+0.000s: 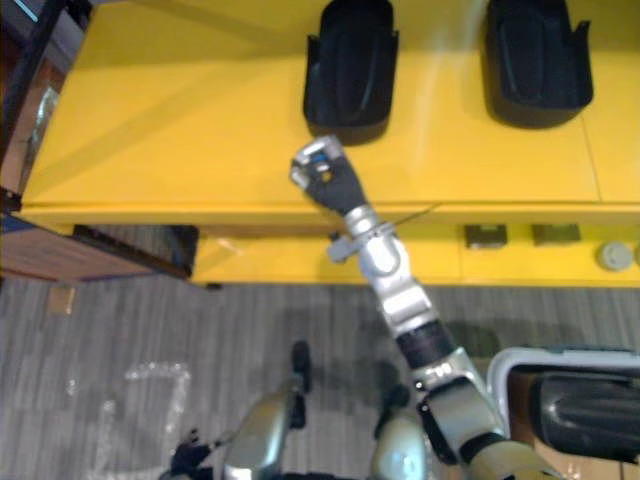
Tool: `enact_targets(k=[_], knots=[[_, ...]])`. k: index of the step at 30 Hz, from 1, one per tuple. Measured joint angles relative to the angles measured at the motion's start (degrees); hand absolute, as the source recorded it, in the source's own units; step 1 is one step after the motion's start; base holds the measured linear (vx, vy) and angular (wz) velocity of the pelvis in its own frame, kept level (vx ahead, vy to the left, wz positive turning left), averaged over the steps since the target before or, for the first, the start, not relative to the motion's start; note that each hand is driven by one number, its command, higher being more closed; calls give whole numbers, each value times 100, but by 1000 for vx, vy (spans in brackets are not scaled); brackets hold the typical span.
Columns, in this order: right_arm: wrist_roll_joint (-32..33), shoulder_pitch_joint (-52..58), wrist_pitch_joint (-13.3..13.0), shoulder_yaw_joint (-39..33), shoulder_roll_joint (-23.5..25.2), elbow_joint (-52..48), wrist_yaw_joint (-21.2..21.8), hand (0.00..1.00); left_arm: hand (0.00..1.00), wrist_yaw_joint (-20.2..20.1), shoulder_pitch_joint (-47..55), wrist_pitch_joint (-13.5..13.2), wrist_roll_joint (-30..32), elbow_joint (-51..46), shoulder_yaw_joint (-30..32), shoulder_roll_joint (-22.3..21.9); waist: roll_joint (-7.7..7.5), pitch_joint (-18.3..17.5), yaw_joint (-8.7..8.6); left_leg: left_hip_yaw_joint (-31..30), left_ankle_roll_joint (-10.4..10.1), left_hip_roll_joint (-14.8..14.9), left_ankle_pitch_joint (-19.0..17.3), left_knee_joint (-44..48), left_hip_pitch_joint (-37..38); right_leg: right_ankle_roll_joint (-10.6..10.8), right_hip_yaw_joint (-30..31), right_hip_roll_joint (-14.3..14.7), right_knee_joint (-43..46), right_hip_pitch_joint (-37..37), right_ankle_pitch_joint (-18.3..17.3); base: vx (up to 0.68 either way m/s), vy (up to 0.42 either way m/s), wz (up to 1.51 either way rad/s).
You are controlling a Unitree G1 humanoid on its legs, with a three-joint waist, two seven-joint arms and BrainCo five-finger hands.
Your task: Walk over and take plastic housings, then place them on the shelf
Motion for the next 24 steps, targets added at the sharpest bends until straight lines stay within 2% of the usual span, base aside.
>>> enact_targets(k=[2,7,11,18,24], knots=[[-52,-6,11,-65,-73,25,-120,100,0,-1,-97,10,-5,5,-99,-4,75,55,15,-8,-15,5,-71,162,-90,-7,27,-19,148,-107,-106,-17,-10,0],[-62,-55,63,-62,-216,153,-185,100,0,21,-137,7,-54,-5,-168,-2,101,67,8,-5,-30,-1,-73,231,-233,-56,75,-90,484,-375,-266,-17,-19,0],[-62,-310,177,-67,-407,494,-187,100,0,29,-286,15,-64,-6,-273,-25,259,153,51,-15,-26,-1,-116,355,-303,-61,101,-124,612,-439,-327,0,0,0],[-91,-754,174,-63,-491,979,-163,100,0,-7,-360,20,-71,-4,-333,-25,296,166,141,-31,-26,-11,-192,559,-440,-79,128,-163,789,-562,-404,-2,0,1],[-319,-1002,236,-40,-547,1114,-184,100,0,-25,-388,17,-67,-5,-379,-70,447,211,153,-153,-24,-10,-216,689,-573,-81,8,-181,827,-564,-454,-26,0,10]])
